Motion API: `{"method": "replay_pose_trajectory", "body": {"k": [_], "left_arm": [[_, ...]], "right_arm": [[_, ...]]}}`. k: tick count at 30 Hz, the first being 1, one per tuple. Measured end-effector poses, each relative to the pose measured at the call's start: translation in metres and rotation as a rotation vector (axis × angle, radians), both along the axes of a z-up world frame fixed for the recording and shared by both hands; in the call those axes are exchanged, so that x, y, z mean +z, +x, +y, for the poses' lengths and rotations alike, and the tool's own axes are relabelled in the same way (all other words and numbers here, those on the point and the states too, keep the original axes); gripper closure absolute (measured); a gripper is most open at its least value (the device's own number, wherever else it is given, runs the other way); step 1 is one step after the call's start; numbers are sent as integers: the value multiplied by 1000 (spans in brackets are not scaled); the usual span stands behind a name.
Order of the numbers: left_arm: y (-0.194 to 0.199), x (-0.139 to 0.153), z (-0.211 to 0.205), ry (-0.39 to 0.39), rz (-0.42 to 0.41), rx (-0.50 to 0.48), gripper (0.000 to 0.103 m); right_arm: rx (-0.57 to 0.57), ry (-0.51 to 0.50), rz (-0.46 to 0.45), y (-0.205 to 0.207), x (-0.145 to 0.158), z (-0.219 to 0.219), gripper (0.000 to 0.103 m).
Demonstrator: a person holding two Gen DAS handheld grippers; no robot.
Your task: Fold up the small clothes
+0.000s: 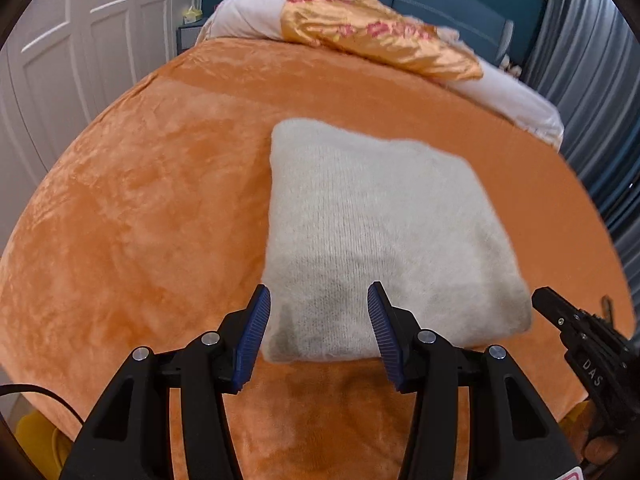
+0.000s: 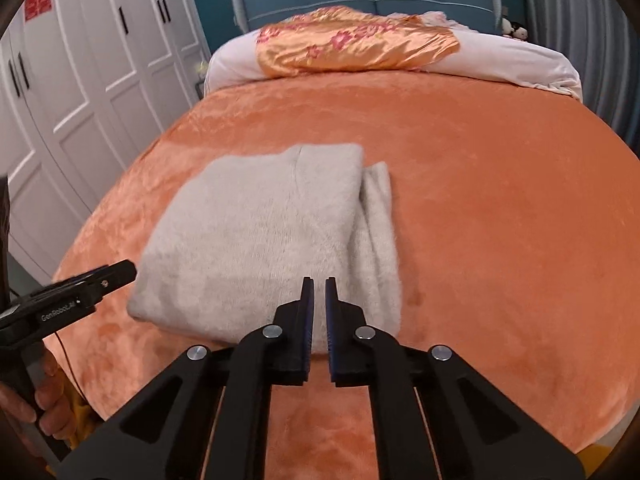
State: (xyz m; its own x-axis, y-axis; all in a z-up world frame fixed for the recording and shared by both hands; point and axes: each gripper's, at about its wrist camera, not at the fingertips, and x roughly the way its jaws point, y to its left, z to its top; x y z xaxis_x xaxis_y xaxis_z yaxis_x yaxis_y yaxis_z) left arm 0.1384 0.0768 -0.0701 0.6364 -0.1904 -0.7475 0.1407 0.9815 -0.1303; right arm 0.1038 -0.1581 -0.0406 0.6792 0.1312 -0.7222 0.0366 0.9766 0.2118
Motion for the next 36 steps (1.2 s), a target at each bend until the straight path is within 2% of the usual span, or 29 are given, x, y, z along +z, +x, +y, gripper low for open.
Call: {"method": "replay_pose_trajectory", "body": {"k": [4, 7, 9, 13, 19, 24, 30, 31, 34, 36], "left_arm": [[7, -17, -7, 33, 48, 20, 55], [7, -24, -13, 74, 49, 35, 52], [7, -28, -17, 103, 47, 35, 52], [6, -35, -23, 142, 49, 45, 51], [7, -43, -28, 193, 48, 49, 47], [4, -40, -28, 199, 45, 63, 47], [-14, -27, -29, 207, 32, 81, 48], [-18, -25, -30, 204, 30, 83, 47], [-31, -23, -31, 197, 27, 98, 47], [-39, -23, -31, 201, 20, 112, 42]], "right_arm": [[-22, 0, 66, 3, -24, -3, 99], [-37, 22, 101, 7, -38, -10, 99], [-35, 22, 109, 10, -43, -10, 99], [-15, -43, 121, 15, -50, 2, 99], [-22, -61, 126, 19, -59, 10, 99], [-27, -91, 98, 9, -43, 14, 97], [-35, -28, 74, -24, -20, 15, 95], [-36, -31, 76, -29, -18, 16, 94], [-58, -44, 73, -43, -14, 19, 75], [-69, -33, 73, -51, -14, 18, 72]]}}
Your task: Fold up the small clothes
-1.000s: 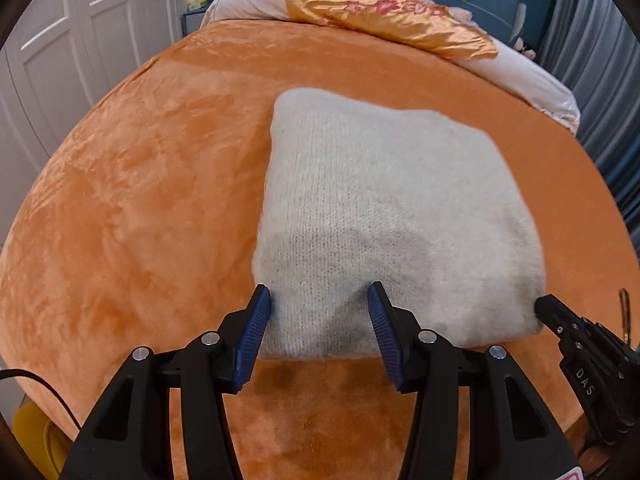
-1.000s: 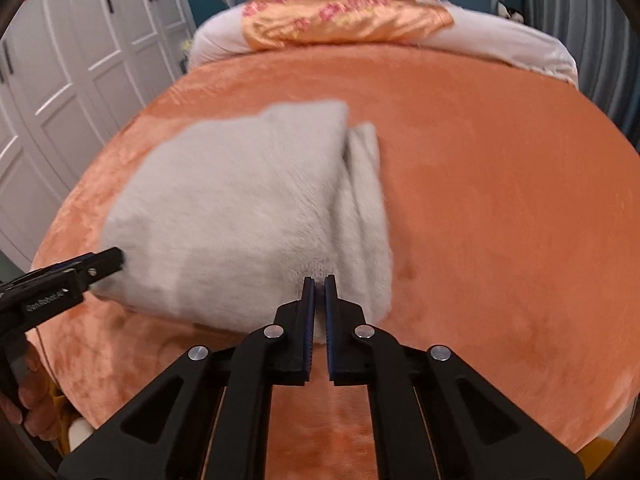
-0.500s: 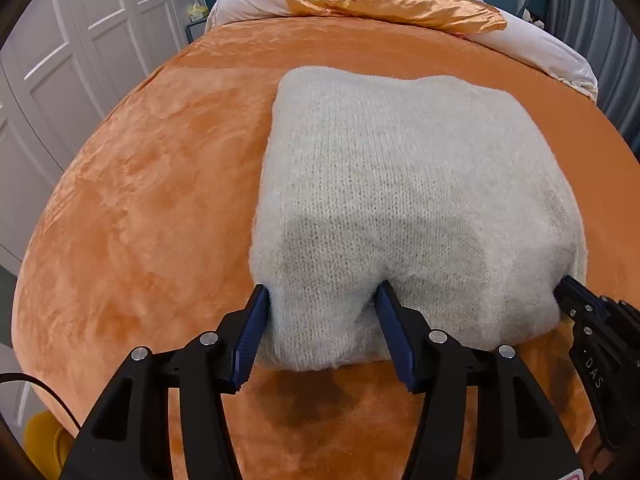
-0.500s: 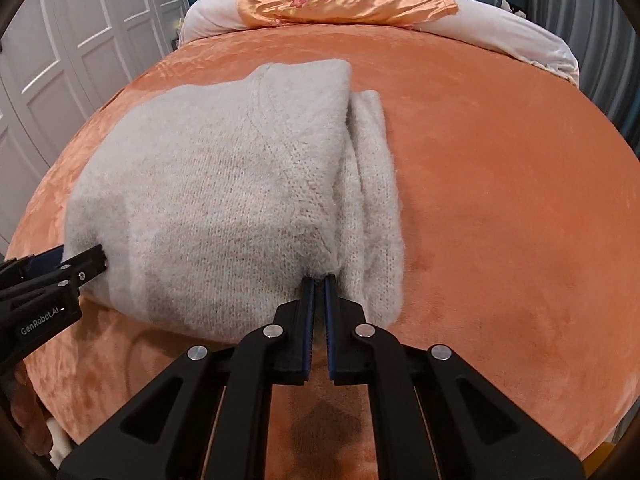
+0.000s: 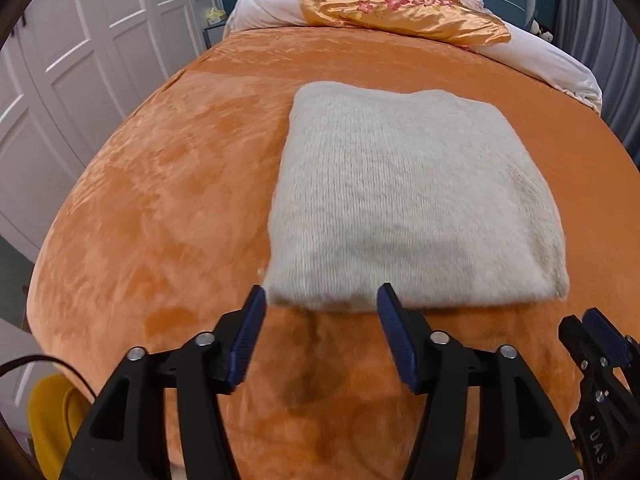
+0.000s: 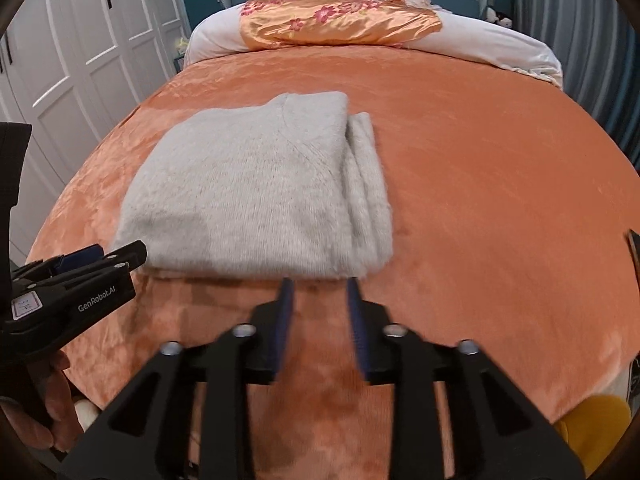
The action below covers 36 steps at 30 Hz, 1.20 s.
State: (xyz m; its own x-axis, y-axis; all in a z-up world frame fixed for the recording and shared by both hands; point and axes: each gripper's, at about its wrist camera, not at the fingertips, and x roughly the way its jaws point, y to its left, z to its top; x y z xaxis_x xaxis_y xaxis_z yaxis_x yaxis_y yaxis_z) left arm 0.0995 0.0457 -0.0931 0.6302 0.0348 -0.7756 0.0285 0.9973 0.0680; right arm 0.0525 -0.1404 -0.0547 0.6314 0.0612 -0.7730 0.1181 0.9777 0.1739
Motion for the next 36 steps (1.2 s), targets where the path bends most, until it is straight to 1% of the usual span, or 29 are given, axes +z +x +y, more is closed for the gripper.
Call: {"method": "replay_pose_trajectory", "body": {"k": [1, 3, 7, 9, 11, 12, 16, 21, 25, 27, 31, 36], "left_arm": [[-3, -1, 0, 3, -3, 4, 40], [-10, -4, -2, 13, -4, 12, 40], [-20, -12, -7, 33, -3, 6, 40], [-25, -16, -9, 30, -3, 3, 40], [-28, -21, -12, 26, 5, -1, 39], [-30, -23, -13, 25, 7, -2, 39], [-36, -31, -16, 34, -2, 0, 39], [-41, -42, -22, 64, 2, -8, 39], [-43, -52, -22, 52, 17, -10, 39], [-44, -54, -20, 43, 12, -4, 39], [-47, -57, -20, 54, -8, -6, 36], [-48, -61, -16, 56, -25, -5, 30]], "right_arm": [[-4, 4, 3, -3, -1, 0, 72], [-19, 10, 11, -7, -4, -3, 71], [-43, 24, 20, -18, -11, -4, 66], [-46, 13, 19, -22, -13, -3, 64], [-52, -8, 15, -26, -15, -1, 58], [-56, -18, 12, -28, -16, 0, 57], [-55, -37, 11, -35, -23, 4, 57], [-47, -45, 25, -37, -33, 10, 57], [-45, -48, 35, -37, -38, 16, 52], [-40, -47, 44, -37, -41, 17, 52], [-41, -43, 65, -37, -48, 20, 52], [-36, -59, 76, -35, -54, 23, 52]]}}
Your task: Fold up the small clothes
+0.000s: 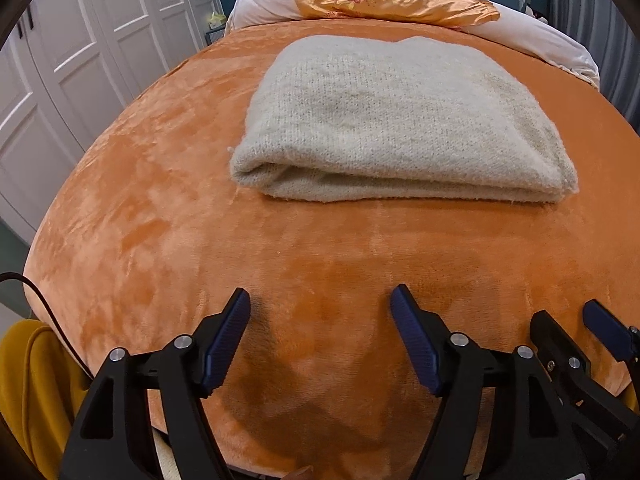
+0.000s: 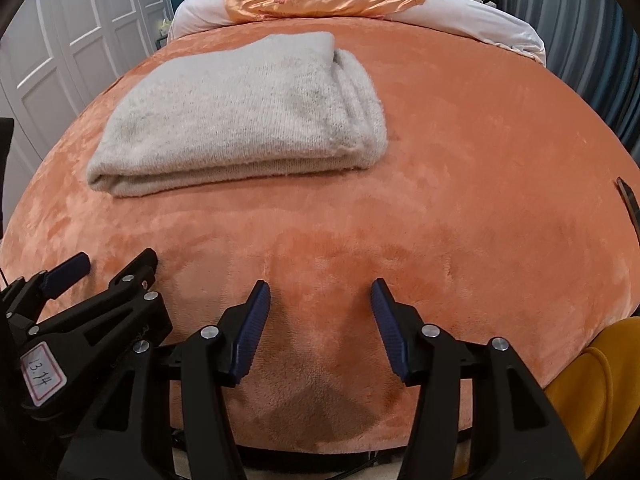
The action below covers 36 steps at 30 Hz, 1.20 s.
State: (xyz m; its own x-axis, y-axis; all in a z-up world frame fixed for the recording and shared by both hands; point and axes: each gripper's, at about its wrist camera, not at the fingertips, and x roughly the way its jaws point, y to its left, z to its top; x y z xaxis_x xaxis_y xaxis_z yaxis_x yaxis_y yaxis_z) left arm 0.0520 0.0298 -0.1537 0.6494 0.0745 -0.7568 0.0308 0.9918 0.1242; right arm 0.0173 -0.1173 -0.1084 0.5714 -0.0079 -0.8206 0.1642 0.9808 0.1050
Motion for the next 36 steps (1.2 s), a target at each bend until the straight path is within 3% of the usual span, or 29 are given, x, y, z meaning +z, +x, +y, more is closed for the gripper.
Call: {"method": "replay_pose_trajectory", "body": {"k": [7, 36], "left_arm": [[4, -5, 11, -22, -8, 18, 16], [8, -8, 18, -45, 2, 16, 11]], "right_arm": [[5, -37, -2, 1, -3, 9, 50], [-2, -47, -12, 2, -5, 5, 47]]}}
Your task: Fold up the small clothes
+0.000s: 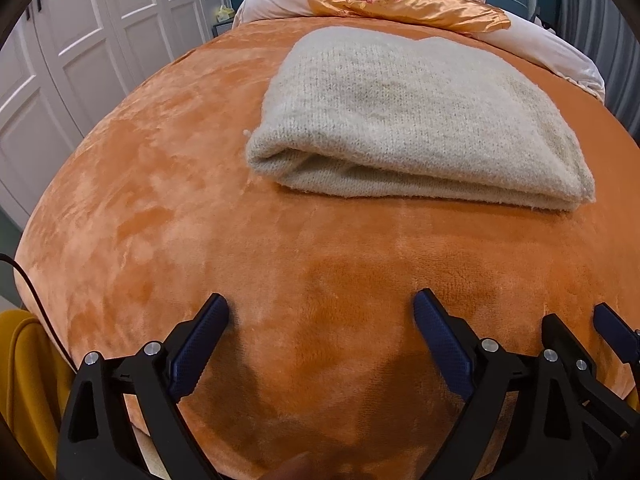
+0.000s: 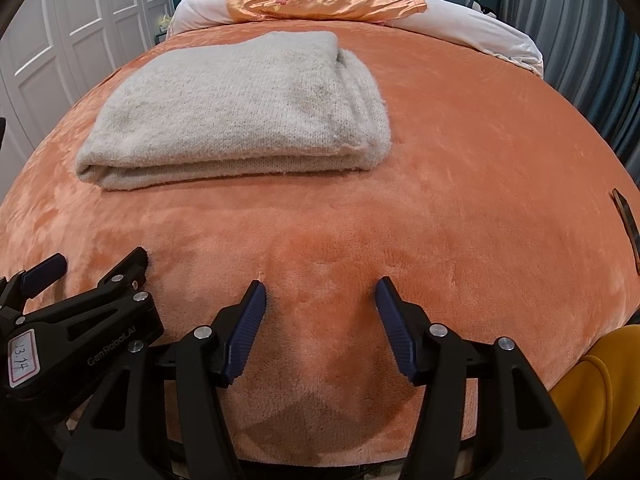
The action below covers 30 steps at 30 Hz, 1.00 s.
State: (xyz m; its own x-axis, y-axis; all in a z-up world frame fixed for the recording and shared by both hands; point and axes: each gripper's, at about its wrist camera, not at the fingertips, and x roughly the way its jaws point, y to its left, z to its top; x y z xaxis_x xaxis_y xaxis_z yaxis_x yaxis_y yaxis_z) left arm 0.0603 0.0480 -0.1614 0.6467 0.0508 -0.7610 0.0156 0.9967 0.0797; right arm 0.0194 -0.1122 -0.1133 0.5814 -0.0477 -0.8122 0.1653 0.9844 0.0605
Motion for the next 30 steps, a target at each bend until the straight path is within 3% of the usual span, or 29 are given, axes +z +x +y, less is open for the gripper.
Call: {"method": "replay_pose_trajectory", "body": {"k": [30], "left_arm": [[4, 0, 1, 12, 20, -5, 11]], "right_arm": [[4, 1, 0, 0, 0, -6, 47]]}}
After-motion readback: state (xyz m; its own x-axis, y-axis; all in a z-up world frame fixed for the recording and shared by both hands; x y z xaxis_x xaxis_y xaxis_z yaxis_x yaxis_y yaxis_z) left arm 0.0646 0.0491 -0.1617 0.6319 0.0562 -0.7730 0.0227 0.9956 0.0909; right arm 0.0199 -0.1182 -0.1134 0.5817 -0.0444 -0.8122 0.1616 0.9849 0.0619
